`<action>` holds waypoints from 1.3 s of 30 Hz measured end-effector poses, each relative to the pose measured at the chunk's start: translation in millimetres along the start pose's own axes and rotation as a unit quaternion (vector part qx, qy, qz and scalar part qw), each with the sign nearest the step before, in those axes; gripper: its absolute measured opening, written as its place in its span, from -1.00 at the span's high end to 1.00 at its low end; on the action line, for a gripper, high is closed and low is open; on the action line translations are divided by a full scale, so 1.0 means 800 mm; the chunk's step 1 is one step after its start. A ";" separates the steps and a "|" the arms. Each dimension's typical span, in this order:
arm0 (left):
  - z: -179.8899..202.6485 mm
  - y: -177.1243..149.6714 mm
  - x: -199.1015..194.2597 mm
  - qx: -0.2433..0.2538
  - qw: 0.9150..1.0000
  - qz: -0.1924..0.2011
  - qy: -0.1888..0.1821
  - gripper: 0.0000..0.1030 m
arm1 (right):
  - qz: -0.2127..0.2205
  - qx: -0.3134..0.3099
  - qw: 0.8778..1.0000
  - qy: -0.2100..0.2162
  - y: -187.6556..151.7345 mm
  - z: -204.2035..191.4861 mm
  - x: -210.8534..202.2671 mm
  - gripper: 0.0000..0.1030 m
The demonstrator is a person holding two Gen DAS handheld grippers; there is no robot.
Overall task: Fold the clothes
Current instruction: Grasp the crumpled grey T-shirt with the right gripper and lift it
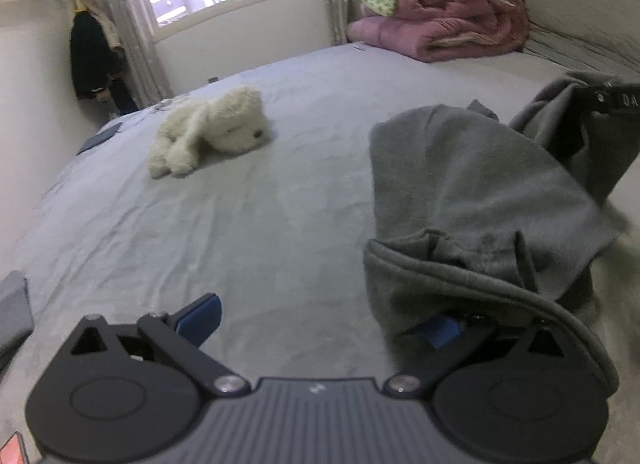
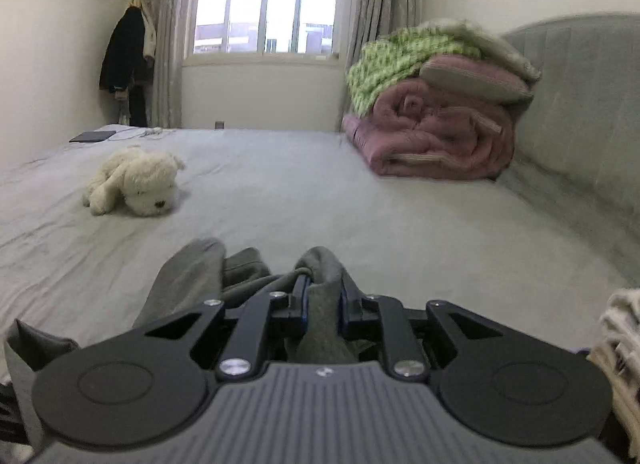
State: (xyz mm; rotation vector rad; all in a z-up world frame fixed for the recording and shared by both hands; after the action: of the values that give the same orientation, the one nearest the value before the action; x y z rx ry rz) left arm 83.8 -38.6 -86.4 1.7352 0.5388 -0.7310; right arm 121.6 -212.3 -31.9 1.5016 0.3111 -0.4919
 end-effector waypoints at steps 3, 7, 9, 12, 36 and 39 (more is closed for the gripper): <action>0.014 -0.004 0.000 0.009 1.000 -0.019 -0.013 -0.99 | 0.003 -0.001 1.000 0.004 0.002 0.000 -0.005 0.41; 0.027 -0.016 -0.001 0.006 0.999 -0.034 -0.035 -0.99 | -0.003 0.002 1.000 0.002 0.003 0.008 -0.006 0.04; 0.032 -0.018 0.004 0.008 0.998 -0.041 -0.039 -0.99 | -0.009 0.002 1.000 0.001 0.003 0.011 -0.002 -0.01; 0.043 -0.019 0.011 0.010 0.998 -0.048 -0.045 -0.99 | -0.022 -0.002 1.000 0.002 -0.003 0.008 0.005 -0.11; 0.010 -0.035 0.026 -0.022 0.995 -0.089 -0.036 -0.99 | -0.069 -0.049 0.983 0.164 -0.039 -0.100 -0.011 0.89; 0.006 -0.037 0.030 -0.054 0.991 -0.100 -0.064 -0.99 | -0.070 -0.061 0.984 0.153 -0.038 -0.104 -0.008 0.89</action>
State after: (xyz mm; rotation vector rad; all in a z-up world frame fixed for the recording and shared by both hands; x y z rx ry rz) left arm 79.6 -35.3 -124.5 1.5361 0.6569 -0.9304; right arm 109.3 -129.0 -60.0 1.4411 0.6790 -0.3447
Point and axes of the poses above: each gripper's, at about its wrist camera, not at the fingertips, and x roughly the way its jaws point, z to its right, y to its top, the point moved 10 cm from there along x, roughly the way its jaws point, and after that the axes turned 6 degrees about -z, right-handed, at the moved point
